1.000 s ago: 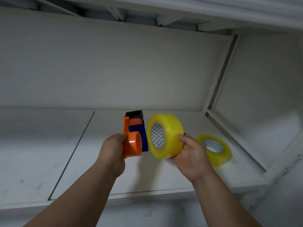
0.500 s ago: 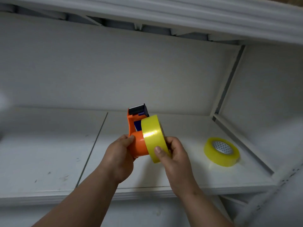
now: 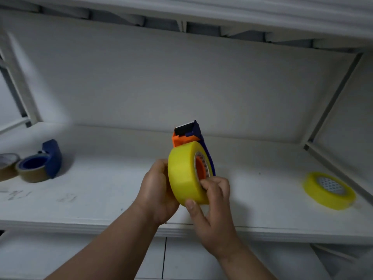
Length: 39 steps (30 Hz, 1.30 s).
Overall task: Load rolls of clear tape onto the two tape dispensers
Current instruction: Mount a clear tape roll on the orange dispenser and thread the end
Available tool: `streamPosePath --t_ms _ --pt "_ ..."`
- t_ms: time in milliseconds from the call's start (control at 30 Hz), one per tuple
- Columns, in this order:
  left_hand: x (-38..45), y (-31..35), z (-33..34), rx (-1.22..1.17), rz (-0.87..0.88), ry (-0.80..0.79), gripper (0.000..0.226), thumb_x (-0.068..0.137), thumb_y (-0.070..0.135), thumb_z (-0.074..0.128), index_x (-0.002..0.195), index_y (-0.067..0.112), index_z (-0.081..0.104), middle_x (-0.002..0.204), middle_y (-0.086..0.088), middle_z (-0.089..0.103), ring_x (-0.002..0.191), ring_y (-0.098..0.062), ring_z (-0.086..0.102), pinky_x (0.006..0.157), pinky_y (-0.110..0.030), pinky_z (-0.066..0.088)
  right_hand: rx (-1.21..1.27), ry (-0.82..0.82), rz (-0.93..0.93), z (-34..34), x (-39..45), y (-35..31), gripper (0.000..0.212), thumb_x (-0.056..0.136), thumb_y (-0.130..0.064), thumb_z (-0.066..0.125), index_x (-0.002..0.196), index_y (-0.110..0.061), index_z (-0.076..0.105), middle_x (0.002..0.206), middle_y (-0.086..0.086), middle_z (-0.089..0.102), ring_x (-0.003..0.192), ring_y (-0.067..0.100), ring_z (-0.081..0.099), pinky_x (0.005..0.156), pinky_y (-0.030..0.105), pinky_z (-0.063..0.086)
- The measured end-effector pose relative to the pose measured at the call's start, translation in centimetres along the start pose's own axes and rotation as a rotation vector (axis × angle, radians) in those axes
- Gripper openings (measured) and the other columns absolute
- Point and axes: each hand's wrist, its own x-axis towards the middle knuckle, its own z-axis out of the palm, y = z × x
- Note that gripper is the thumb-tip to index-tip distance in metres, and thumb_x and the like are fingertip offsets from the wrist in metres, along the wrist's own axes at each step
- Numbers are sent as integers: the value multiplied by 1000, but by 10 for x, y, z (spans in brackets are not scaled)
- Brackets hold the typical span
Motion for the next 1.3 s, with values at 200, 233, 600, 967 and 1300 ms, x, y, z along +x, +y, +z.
streamPosePath --t_ms 200,233,600,967,1300 --pt "-15 12 -24 82 165 6 35 98 30 43 114 11 68 104 -18 75 89 -31 74 78 -44 60 -78 -127 -64 26 -4 -14 45 92 -61 37 127 -36 26 125 -14 23 122 10 33 106 27 35" --pt "-16 13 -27 98 194 24 34 98 29 43 112 11 68 103 -18 75 89 -31 73 79 -45 58 -98 -141 -72 28 -3 -15 45 92 -59 39 127 -35 26 123 -17 22 121 13 35 107 42 36" --pt "-29 10 -40 207 385 98 36 97 23 42 91 12 75 90 -19 70 81 -31 68 76 -42 53 190 -251 188 42 25 -41 48 74 -60 56 110 -30 45 107 -7 56 95 4 56 81 33 52" --pt "-56 55 -85 -47 273 179 59 98 54 32 127 11 60 120 -19 71 110 -34 68 90 -48 53 45 -359 -129 82 18 -62 49 85 -37 60 125 -37 32 122 -14 27 117 4 37 93 8 31" --pt "-84 116 -173 91 309 178 55 90 50 45 121 11 67 116 -21 71 105 -34 68 98 -52 48 366 -418 190 166 39 -144 52 70 -56 59 115 -30 52 117 -10 58 112 4 54 91 23 47"
